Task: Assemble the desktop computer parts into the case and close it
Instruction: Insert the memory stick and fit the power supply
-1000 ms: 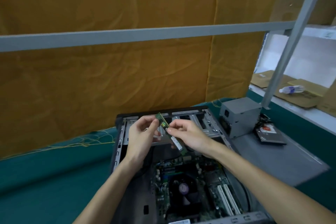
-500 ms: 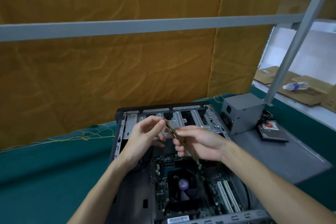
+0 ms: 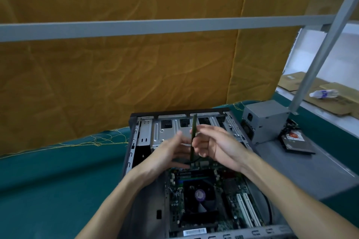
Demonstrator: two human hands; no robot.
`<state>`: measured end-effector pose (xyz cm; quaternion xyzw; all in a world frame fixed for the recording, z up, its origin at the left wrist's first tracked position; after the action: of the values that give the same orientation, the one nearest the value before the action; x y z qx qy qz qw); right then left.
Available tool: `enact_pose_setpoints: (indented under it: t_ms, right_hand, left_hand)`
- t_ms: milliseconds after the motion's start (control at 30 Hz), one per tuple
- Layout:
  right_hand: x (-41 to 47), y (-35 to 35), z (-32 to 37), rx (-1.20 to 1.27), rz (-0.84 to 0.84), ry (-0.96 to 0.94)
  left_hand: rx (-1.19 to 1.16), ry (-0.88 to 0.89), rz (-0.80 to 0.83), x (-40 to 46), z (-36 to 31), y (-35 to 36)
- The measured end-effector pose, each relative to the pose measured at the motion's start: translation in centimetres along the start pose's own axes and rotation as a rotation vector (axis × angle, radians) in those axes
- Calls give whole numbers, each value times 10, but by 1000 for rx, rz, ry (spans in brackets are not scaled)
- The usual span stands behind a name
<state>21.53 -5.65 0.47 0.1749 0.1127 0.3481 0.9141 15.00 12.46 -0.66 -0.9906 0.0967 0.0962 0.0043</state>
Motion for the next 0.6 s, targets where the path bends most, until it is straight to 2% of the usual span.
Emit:
enact_pose_setpoints:
  t_ms: [133, 267, 400, 533, 600]
  right_hand:
    - [-5, -2, 5, 59, 107, 97]
    - [-9, -5, 11, -62, 188, 213]
    - [-11, -13, 13, -342, 258, 256]
    - [-3, -9, -3, -747, 137, 186]
    - [1, -6, -12, -937, 127, 134]
  left_hand:
    - [172, 50, -62, -3, 1, -4]
    - [129, 115, -120, -5, -2, -13]
    - [233, 223, -180, -4, 3, -17]
    - [463, 328, -270, -1, 6, -16]
    - [572, 301, -276, -2, 8, -17]
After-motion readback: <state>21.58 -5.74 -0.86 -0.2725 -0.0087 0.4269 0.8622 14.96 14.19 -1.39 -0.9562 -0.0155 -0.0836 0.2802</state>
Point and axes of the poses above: each hand's wrist, its own x-axis towards the middle knuckle, its own y-axis out of the palm, z = x × y, the point moved 1 cm from there along x, towards the middle knuckle, and after that the axes turned 1 degree about -z, right-handed, at the moved point
